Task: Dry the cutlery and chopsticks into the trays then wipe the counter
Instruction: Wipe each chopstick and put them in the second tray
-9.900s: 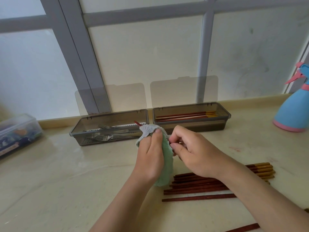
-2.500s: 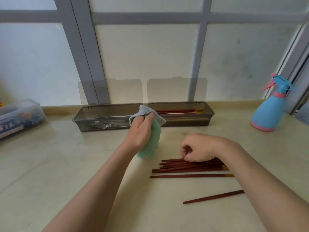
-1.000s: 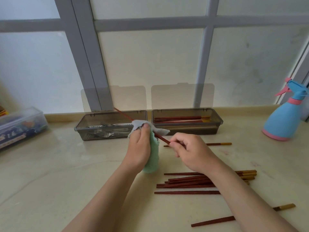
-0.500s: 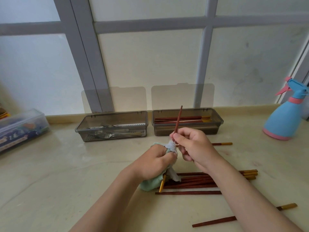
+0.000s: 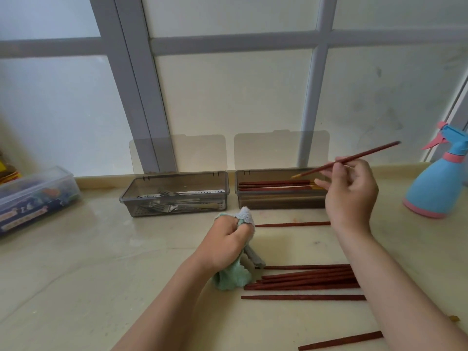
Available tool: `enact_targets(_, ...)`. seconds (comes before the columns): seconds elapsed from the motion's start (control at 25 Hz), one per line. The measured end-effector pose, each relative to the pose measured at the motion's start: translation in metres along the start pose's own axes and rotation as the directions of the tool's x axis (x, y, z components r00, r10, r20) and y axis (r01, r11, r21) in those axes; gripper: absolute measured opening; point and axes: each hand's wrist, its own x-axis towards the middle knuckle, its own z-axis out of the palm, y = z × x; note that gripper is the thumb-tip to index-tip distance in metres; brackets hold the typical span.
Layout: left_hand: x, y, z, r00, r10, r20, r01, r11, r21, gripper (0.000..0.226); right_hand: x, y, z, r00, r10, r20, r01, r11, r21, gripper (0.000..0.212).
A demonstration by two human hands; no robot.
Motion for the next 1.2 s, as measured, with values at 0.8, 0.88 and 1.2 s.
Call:
enact_targets(0.8,-0.001,0.004,-0.002,0.992,-0.015,-0.123,0.002,0.995,-0.098,0.039,-0.012,0.003,-0.008,0.728,0.388,0.565,0.453,0.347,-0.821,0.028)
enact_targets(0.88,-0.001,0.002,-0.003,0.992,-0.026,-0.126,0.006,0.987,-0.160,0.038,-0.007,0.008,-0.019,0.680,0.477,0.557,0.480,0.284,-0.830,0.028)
enact_targets(1.2,-0.001,0.006,-0.003,0.938,-0.117,-0.325,-0.001,0.940,-0.342,0.045,-0.006,0.007,-0.024,0.648,0.400,0.648,0.459,0.474,-0.751,0.016)
